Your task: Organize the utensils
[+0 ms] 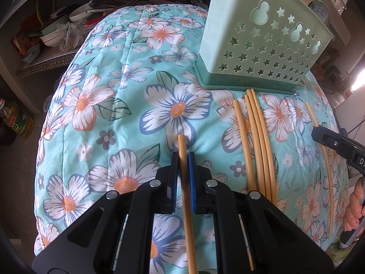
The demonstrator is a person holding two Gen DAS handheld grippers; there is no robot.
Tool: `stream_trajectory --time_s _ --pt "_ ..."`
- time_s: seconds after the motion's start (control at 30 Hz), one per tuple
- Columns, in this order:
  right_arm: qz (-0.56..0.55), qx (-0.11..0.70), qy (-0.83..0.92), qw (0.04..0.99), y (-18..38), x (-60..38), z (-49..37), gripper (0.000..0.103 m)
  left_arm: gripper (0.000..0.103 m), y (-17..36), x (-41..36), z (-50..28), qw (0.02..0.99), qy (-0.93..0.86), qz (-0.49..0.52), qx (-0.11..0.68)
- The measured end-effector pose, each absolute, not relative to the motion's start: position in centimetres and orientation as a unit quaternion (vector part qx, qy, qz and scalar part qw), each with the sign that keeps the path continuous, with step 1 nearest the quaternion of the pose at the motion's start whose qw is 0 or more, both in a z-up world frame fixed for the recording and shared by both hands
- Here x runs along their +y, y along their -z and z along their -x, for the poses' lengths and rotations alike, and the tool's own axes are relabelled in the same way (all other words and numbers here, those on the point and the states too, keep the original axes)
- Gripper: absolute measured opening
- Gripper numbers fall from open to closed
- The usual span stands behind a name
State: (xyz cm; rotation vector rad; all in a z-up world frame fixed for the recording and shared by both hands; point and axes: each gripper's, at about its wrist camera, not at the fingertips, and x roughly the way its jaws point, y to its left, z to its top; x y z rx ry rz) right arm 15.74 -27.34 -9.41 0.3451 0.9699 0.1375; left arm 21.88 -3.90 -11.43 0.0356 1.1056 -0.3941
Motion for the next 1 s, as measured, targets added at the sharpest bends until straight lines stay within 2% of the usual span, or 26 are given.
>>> stream_trajectory --time_s 0.57,0.77,1.0 --pt "-0.187 0.425 -0.088 0.881 6.1 -27.9 -14.0 0.007 0.006 10.2 -3.2 -21.7 0.829 0.192 0.013 0.525" --pt "-0.199 0.41 -0.096 0.885 5.1 -28.6 -13.5 0.007 0.006 7.5 -2.7 -21.3 0.838 0.204 0.025 0.505" --pt "-0.211 0.394 -0.103 0.889 4.2 -29.3 -12.6 0.007 0.006 1.8 -2.2 -20.3 0.864 0.224 0.036 0.449"
